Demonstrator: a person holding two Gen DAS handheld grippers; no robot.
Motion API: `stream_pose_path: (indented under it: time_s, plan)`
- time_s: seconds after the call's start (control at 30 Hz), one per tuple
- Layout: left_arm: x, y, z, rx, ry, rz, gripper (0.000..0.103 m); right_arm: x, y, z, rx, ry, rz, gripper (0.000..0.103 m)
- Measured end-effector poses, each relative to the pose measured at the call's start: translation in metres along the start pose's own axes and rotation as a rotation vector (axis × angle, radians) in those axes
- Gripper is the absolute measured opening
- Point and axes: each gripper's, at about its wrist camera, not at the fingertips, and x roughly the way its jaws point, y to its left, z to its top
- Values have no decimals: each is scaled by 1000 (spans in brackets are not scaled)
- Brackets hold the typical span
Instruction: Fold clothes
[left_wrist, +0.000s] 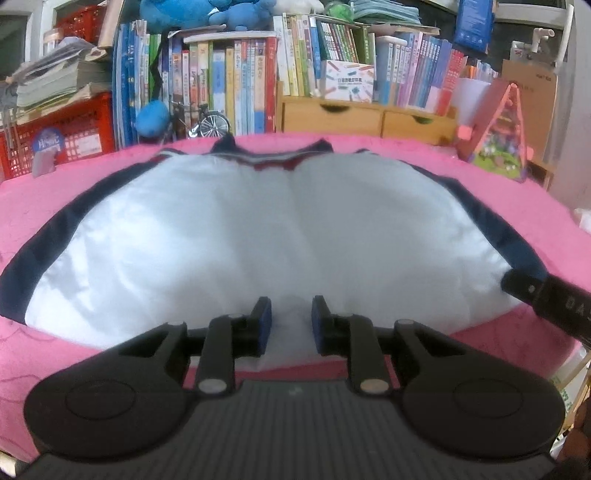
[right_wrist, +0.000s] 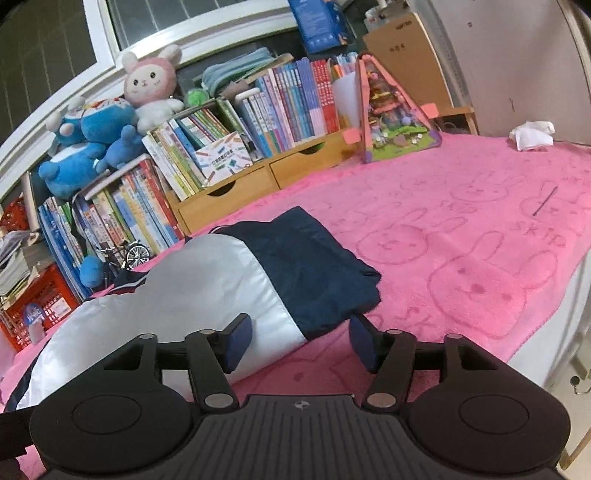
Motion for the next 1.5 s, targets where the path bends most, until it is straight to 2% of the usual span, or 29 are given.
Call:
stream_pose_path:
  time_s: [0.1,0.27,0.4,0.5,0.53,0.57,0.6,0.63,0.67,0.7,0.77,0.9,1.0,1.1,1.17,1.2,1.23,1.3,1.4,1.5]
  plan:
    - [-7,1,3,-33,9,-37,25,7,1,4,5,4,18,64]
    - [1,-2,-3,7,-7,-9,29,22,5,11,-25,10,27,65]
    - [1,-3,-5,25,-17,-9,28,40,1,23,21,34,71,64]
    - [1,3,-3,-1,-14,-37,28,59,-5,34,93,76,129,56]
    - [0,9,-1,-32,-8,-66,28,66,-8,38,119,90,145,50]
    - [-2,22,3,-96,3,-111,28,71,-9,42,133,102,151,47]
    - [-6,38,8,-177,3,-150,28,75,-8,45,133,112,146,37]
    - [-10,56,11,-255,-6,-178,28,78,-7,49,133,123,141,33]
    - [-16,73,15,-305,-33,-170,28,82,-6,52,133,133,136,24]
    - [-23,91,17,-335,-72,-136,28,83,-2,56,110,130,130,19]
    - [-36,130,22,-411,-144,-83,28,77,19,63,1,85,120,17]
    - [-48,205,10,-645,-206,-84,28,63,89,71,-256,-41,168,17]
    - [-64,247,-5,-768,-281,-79,28,41,158,53,-456,-127,277,17]
    - [-78,279,-16,-849,-342,-91,28,30,231,18,-641,-147,440,17]
    - [-86,292,-23,-881,-372,-96,28,32,280,-22,-764,-101,553,21]
    - [-89,296,-27,-891,-382,-105,30,34,297,-40,-812,-70,587,28]
    - [-91,299,-29,-897,-389,-120,31,36,309,-58,-861,-29,617,43]
    - [-93,303,-33,-906,-400,-152,34,36,328,-89,-944,35,664,56]
    - [-89,302,-34,-898,-403,-208,40,12,312,-100,-966,-14,679,75]
    - [-86,294,-31,-878,-385,-266,42,-8,281,-91,-920,-15,661,80]
